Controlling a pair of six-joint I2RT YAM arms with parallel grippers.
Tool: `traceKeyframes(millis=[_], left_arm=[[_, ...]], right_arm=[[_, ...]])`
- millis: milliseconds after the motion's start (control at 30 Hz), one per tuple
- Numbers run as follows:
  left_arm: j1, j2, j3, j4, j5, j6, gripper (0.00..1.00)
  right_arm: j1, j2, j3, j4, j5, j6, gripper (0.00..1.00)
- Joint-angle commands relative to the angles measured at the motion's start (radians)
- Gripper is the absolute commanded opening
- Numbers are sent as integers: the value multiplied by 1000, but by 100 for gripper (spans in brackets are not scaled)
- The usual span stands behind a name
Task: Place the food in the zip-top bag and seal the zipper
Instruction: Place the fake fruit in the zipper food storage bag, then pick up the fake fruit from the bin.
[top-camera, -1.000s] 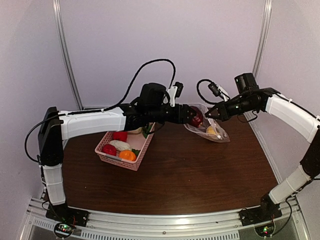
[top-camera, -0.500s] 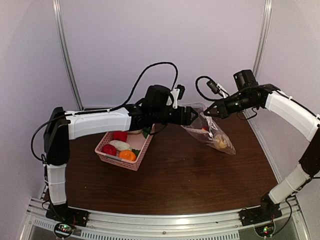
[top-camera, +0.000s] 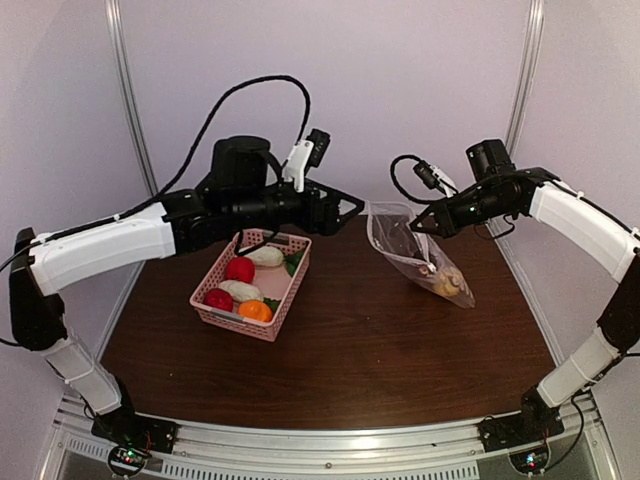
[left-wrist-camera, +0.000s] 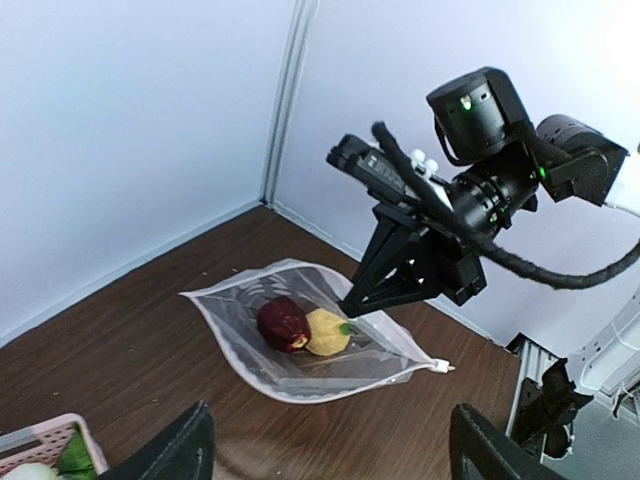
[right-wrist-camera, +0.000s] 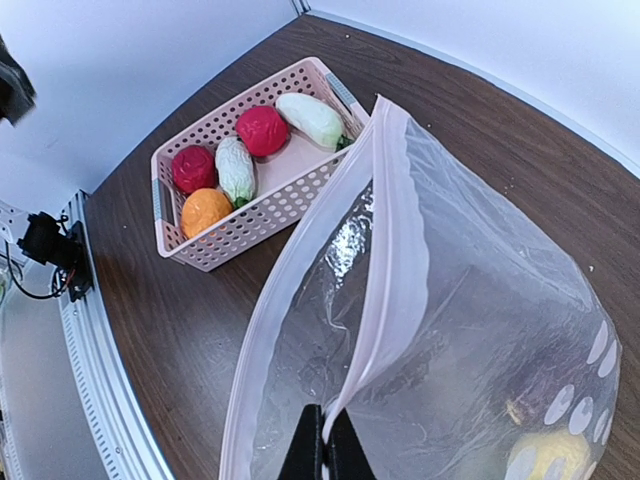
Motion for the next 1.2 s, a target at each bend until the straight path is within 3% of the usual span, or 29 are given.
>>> traceKeyframes(millis=[0,367,533,767,1167], left_arm=[[15,-130,-116,-154,-230,104,83],[146,-262,-301,-523,-521,-57,88],[236,-277,-347,-573,-407,-121,84],[313,-160,-282,-655,-360,-150,82],[412,172,4,-697,-315,-44,79]], right_arm=[[-1,-29,-49,37,65,-58,0],[-14,-90,-171,162,140,-152,0],[-16,-142,-282,226,122,-158,0],[-50,-254,-417,360,78,-122,0],[-63,-243,-487,433,15,-100,0]])
